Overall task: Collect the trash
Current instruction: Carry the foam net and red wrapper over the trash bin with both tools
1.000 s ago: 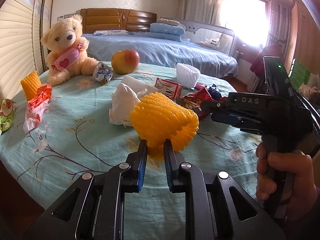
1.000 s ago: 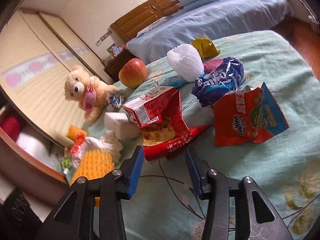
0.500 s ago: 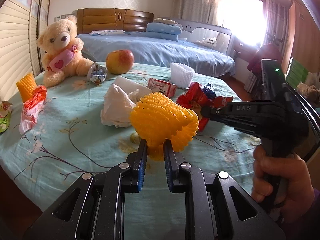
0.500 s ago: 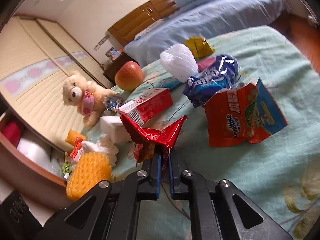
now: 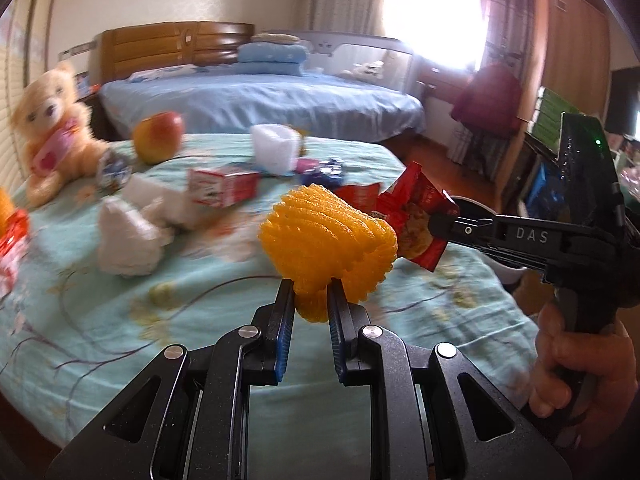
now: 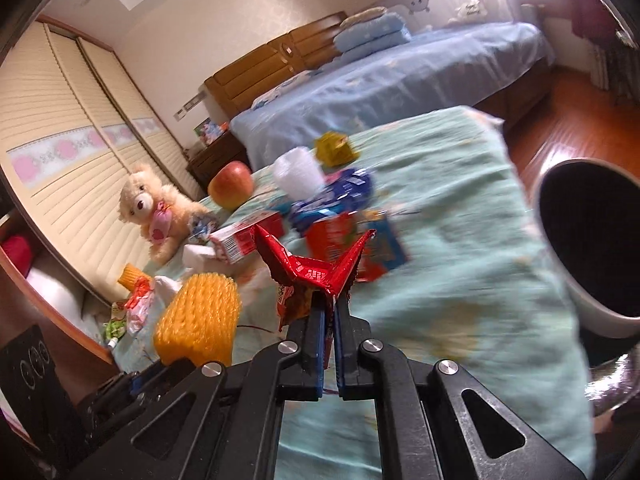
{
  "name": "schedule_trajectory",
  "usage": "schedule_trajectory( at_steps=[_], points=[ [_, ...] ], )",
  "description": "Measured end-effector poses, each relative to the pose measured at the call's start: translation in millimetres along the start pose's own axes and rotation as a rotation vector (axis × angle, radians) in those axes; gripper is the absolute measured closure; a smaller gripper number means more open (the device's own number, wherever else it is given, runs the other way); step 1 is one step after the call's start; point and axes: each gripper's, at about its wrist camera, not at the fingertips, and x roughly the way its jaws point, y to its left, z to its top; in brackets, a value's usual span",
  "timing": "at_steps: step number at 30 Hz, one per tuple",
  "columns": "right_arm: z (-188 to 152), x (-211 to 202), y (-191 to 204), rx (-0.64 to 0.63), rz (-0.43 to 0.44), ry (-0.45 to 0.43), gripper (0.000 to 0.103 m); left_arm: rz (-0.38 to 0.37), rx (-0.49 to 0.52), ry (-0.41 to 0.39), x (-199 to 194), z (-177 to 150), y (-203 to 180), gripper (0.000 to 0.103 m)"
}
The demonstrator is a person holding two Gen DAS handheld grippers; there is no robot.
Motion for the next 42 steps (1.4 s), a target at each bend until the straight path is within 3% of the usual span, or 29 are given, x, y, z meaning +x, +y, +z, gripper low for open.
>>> schedule_trajectory(
  at_steps=[17, 42],
  points=[
    [9.4, -58.0, -93.0, 0.071, -0.220, -0.099, 0.100, -0.147, 0.169, 0.046, 47.7, 29.6, -103.8, 0.087],
    [27.4, -67.1, -174.6, 0.129, -0.376, -0.100, 0.099, -0.205, 0.288, 0.117, 111.7, 52.6, -182.4, 0.087]
  ],
)
